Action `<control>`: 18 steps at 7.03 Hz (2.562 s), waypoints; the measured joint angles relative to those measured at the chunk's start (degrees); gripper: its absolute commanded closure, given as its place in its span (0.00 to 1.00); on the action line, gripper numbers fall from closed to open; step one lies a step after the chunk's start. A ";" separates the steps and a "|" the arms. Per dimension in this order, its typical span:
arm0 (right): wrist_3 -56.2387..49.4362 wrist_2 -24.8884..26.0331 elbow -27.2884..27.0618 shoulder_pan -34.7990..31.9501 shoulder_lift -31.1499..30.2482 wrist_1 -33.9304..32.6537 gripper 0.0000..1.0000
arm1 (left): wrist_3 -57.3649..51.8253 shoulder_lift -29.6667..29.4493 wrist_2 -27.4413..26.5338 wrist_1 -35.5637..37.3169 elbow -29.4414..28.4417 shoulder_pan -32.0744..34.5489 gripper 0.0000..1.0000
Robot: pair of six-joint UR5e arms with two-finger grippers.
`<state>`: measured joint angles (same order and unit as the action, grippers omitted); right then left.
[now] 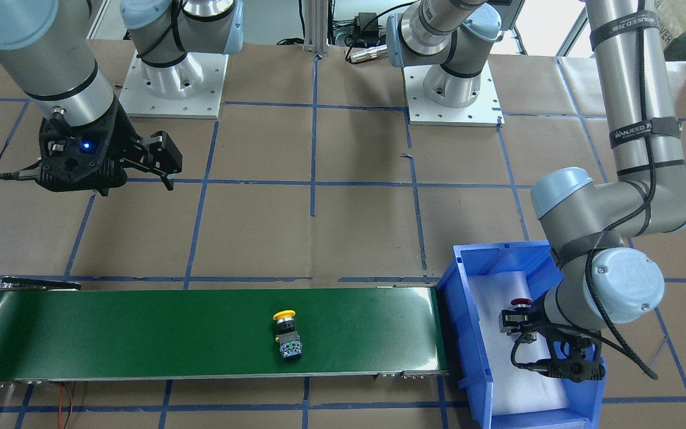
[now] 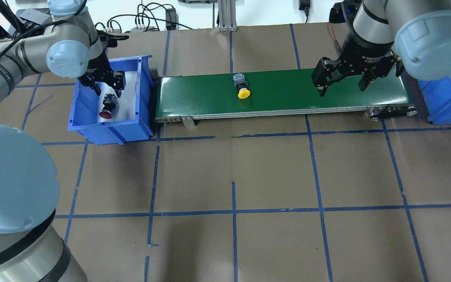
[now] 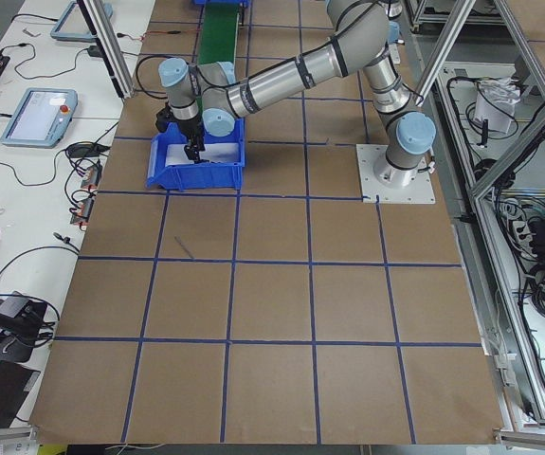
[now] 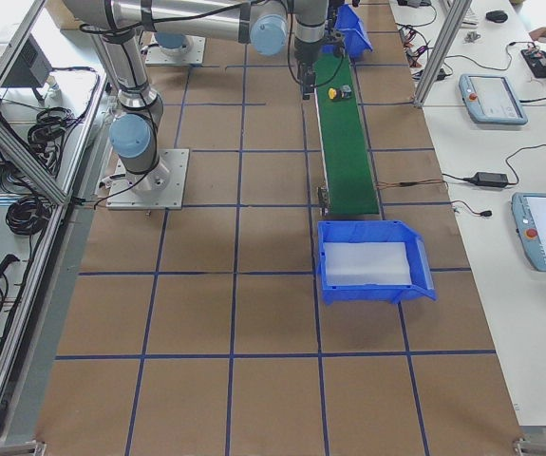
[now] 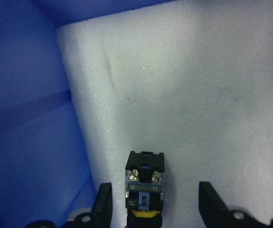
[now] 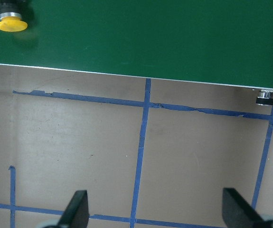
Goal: Transport two buttons from left to right
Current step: 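Grasp the red button with the left gripper while the right gripper descends, then place the red button on the conveyor while the right gripper grasps the yellow button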
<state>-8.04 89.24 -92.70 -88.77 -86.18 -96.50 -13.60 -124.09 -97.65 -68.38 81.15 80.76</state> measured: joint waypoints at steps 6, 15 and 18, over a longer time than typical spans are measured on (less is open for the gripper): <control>8.86 -1.89 1.12 -5.05 4.37 -5.15 0.00 | 0.32 -1.56 -0.14 0.44 0.22 0.04 0.49; 22.49 -2.12 16.48 -9.38 26.89 -17.35 0.00 | 4.28 5.23 0.12 -5.22 -1.26 0.07 0.70; 22.70 -0.17 20.66 -11.51 32.67 -19.39 0.02 | 5.94 11.13 1.82 -8.66 -1.84 0.64 0.70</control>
<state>14.66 89.07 -72.04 -100.28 -53.51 -115.88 -7.67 -112.97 -95.83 -77.04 79.31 81.39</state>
